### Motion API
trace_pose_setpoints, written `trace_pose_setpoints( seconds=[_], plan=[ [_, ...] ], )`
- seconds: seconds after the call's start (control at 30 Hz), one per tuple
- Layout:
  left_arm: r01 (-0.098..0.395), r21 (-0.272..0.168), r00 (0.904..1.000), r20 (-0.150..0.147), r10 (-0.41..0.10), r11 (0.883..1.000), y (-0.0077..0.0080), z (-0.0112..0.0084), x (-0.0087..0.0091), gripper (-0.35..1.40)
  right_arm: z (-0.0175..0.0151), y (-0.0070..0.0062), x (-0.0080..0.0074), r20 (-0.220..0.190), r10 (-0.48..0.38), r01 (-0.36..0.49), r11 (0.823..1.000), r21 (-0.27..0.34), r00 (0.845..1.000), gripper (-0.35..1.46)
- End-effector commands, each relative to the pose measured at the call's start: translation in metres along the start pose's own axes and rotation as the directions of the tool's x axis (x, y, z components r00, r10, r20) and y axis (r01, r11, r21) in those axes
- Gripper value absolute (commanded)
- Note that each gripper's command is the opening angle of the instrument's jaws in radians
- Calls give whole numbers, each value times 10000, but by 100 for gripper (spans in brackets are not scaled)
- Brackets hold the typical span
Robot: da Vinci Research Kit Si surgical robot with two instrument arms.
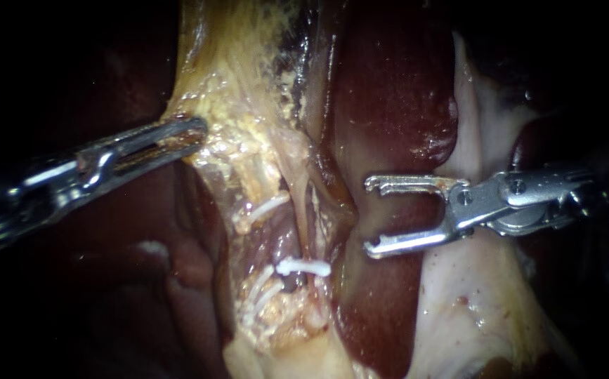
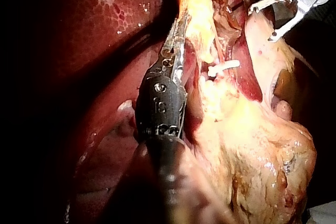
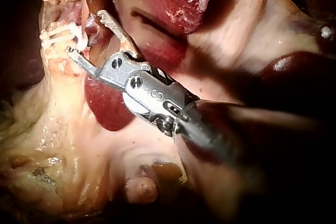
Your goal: Going back first clip right tube
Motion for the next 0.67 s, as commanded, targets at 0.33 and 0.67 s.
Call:
trace_pose_setpoints(
  seconds=[0.33,0.67],
  plan=[
    [-5,131,10000,-50,6,9999,-6,20,0,-35,-2,-1,-1,-27,7,-7,9998,205,10000,60],
    [-6,139,10000,-54,7,9999,-6,20,0,-35,-2,-2,0,-53,-113,114,9993,366,9999,60]
  ],
)
